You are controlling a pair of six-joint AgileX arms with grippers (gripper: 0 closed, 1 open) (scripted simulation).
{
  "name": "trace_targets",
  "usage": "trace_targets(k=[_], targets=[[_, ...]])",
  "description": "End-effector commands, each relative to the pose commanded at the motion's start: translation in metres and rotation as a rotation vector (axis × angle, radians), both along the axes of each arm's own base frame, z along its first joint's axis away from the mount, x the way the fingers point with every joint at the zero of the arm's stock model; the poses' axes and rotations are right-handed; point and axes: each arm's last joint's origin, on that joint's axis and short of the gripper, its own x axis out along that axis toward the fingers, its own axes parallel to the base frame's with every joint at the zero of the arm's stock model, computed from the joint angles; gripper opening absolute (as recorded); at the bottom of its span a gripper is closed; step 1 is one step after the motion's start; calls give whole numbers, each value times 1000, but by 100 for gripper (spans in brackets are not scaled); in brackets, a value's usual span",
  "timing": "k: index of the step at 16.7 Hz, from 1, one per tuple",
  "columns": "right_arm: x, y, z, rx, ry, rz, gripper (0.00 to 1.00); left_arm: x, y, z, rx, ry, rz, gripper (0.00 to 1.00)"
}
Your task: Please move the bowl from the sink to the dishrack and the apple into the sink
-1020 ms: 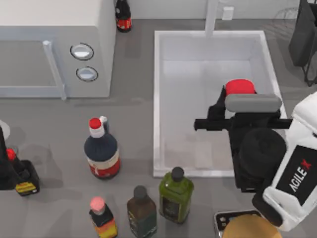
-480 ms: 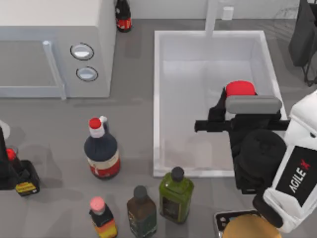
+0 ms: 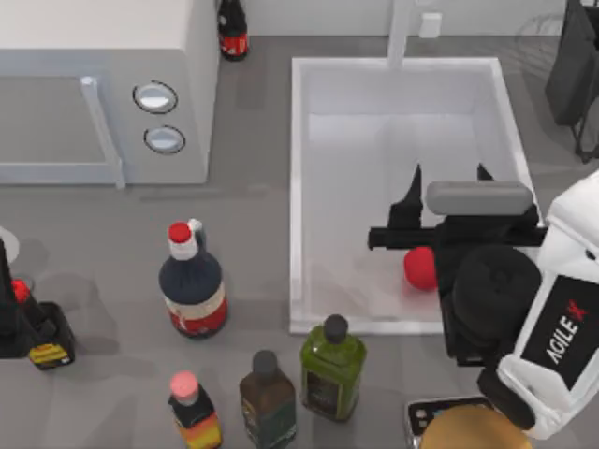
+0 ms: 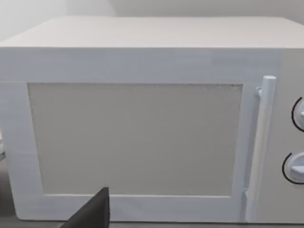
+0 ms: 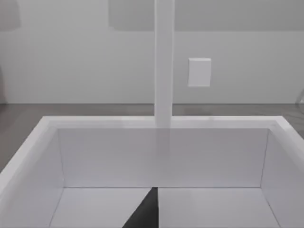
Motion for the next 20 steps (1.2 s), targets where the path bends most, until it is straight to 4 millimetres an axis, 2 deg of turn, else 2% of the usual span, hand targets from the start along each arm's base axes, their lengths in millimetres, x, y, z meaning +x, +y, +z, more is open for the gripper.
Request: trace_targets(k=[1, 2, 12, 15, 18, 20], targets=[[0, 0, 0, 0, 0, 0, 98, 0, 0, 0, 0, 0, 0, 100], [0, 0, 0, 0, 0, 0, 100, 0, 0, 0, 0, 0, 0, 100], [1, -3, 1, -3, 4, -3, 100, 0, 0, 0, 0, 0, 0, 100], [4, -28, 12, -37, 50, -34, 100, 0, 0, 0, 0, 0, 0, 100], [0, -70, 32, -86, 134, -93, 100, 0, 0, 0, 0, 0, 0, 100], [-12, -102, 48, -109, 197, -136, 100, 0, 0, 0, 0, 0, 0, 100]])
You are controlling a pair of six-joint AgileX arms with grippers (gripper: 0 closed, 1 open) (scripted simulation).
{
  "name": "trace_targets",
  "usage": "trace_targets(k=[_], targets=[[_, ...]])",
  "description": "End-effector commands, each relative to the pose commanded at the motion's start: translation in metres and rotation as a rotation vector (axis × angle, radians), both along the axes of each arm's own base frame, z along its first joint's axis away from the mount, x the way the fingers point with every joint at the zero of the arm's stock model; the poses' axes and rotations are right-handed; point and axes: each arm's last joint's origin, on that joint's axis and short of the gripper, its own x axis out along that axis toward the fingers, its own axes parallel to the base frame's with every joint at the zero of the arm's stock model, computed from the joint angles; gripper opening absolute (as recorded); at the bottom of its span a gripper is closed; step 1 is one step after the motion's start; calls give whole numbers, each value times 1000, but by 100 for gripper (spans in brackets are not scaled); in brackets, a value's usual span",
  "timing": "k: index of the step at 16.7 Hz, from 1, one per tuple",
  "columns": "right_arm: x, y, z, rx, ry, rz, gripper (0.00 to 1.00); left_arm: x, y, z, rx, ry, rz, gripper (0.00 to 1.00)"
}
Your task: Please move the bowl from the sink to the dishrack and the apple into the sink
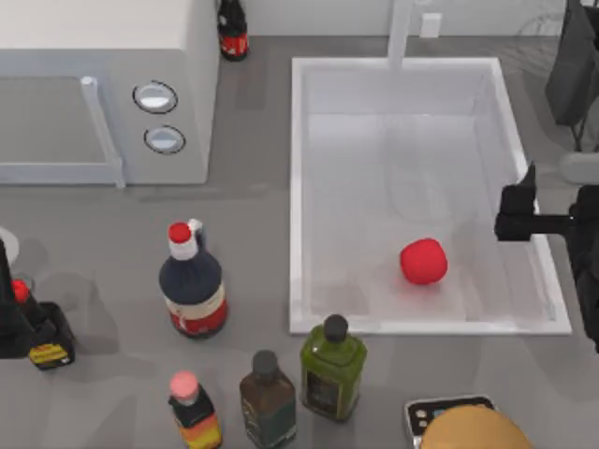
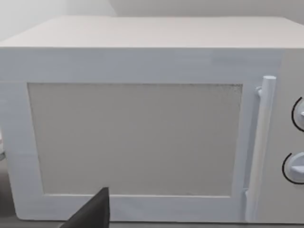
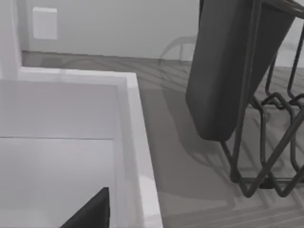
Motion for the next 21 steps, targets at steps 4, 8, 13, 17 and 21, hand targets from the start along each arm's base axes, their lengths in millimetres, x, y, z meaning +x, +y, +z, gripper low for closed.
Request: trace_targets(k=[4, 8, 13, 17, 21], targets=[[-46, -53, 30, 1, 73, -65, 100, 0, 0, 0, 0, 0, 0, 100], [-96, -80, 48, 47, 25, -58, 100, 0, 0, 0, 0, 0, 0, 100], [-136, -85, 50, 94, -79, 46, 100, 0, 0, 0, 0, 0, 0, 100], [-150, -83, 51, 110, -160, 124, 100, 0, 0, 0, 0, 0, 0, 100], [-153, -82, 53, 110, -197, 146, 100, 0, 0, 0, 0, 0, 0, 100]])
